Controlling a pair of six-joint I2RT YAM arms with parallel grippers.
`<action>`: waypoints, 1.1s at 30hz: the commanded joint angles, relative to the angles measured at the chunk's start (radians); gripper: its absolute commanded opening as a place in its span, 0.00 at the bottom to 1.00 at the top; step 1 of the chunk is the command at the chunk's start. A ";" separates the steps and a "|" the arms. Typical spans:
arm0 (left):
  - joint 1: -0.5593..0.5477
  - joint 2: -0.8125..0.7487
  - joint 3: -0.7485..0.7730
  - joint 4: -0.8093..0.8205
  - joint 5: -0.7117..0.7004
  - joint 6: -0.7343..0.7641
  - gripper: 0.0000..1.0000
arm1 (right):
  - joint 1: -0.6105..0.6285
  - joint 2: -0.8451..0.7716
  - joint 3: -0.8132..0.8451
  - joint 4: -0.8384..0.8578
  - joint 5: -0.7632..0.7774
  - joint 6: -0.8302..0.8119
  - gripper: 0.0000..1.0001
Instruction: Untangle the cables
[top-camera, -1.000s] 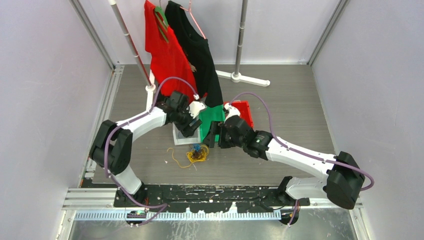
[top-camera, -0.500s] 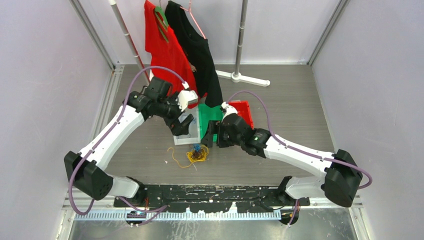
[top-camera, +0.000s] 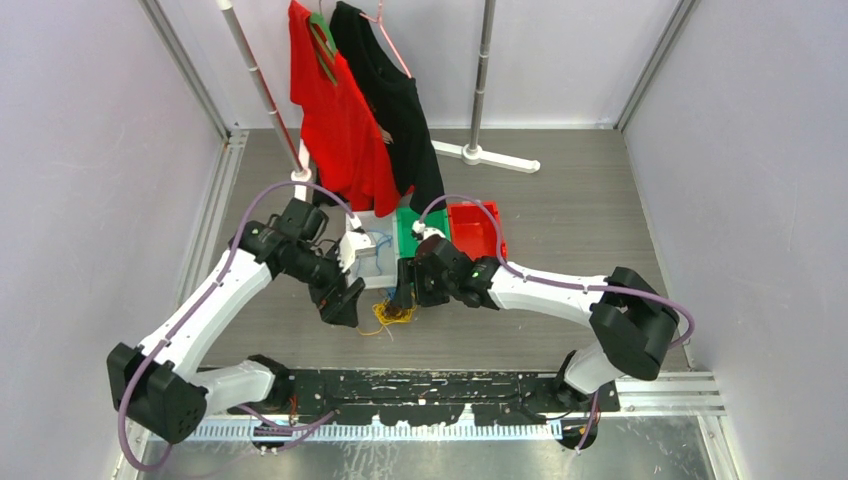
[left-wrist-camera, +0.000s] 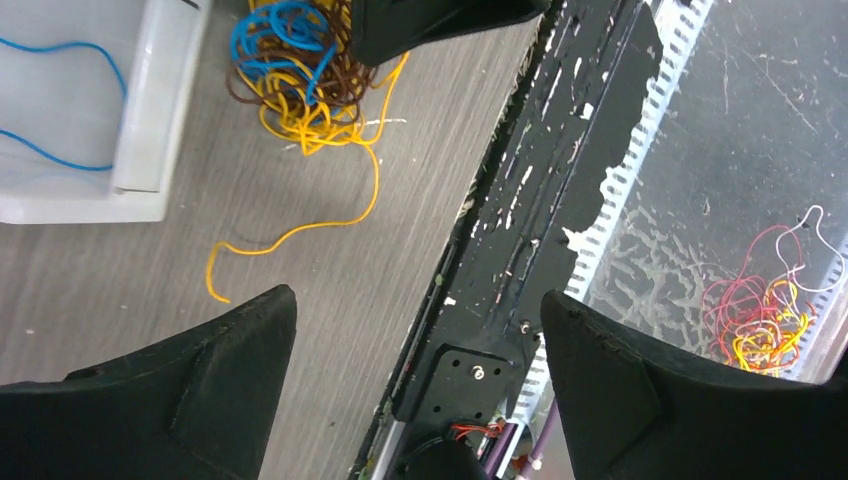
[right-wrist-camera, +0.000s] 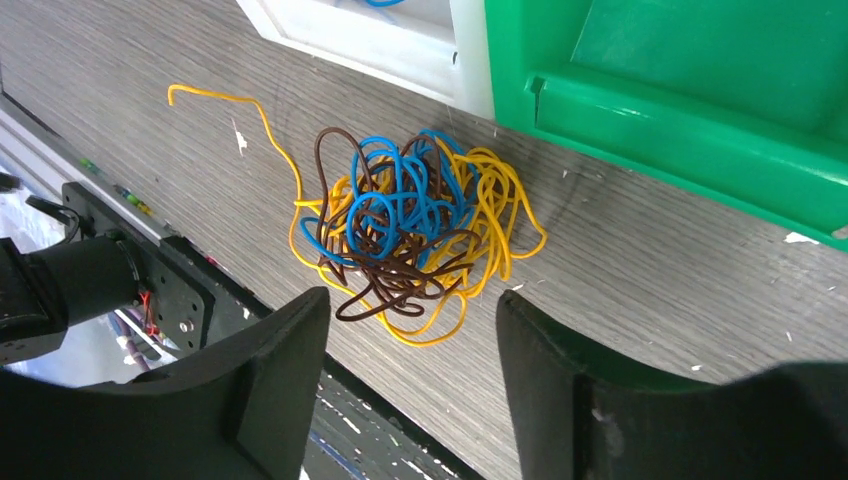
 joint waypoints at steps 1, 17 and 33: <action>-0.004 0.030 -0.025 0.071 0.023 -0.019 0.89 | 0.006 -0.004 0.039 0.070 -0.002 -0.007 0.61; -0.010 0.198 -0.041 0.378 0.056 -0.178 0.60 | 0.007 0.037 0.012 0.163 -0.043 0.028 0.35; -0.010 0.064 -0.057 0.360 0.005 -0.103 0.93 | 0.007 0.002 0.097 0.075 -0.137 0.055 0.01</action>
